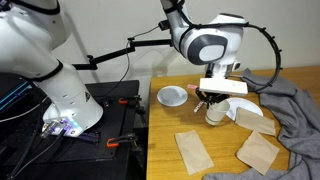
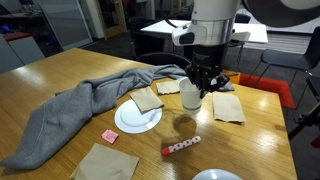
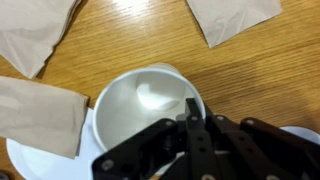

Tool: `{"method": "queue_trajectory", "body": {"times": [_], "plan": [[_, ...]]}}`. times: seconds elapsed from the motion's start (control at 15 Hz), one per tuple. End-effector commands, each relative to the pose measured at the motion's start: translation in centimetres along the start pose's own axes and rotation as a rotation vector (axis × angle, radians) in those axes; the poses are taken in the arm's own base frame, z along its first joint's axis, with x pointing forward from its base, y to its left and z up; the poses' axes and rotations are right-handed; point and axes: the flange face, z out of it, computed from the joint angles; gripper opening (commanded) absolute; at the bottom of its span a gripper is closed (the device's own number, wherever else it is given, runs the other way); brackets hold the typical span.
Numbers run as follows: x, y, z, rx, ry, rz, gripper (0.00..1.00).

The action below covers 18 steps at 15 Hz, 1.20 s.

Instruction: Move the cup to the left

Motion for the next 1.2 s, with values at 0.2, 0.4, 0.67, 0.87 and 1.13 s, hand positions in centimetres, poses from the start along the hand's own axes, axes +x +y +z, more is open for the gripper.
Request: {"method": "queue_trajectory", "body": {"times": [0.2,0.4,0.67,0.87,1.13], "plan": [[1.8,0.2,1.9,-0.115,0.045,-0.017,0.01],[2.0,-0.1,3.0,-0.127,0.045,-0.022,0.01],[2.0,-0.6,3.7,-0.129,0.019,-0.028,0.29],[2.1,-1.2,3.2,-0.138,0.009,-0.033,0.50],[2.4,-1.9,1.5,-0.142,0.006,-0.047,0.81]]}}
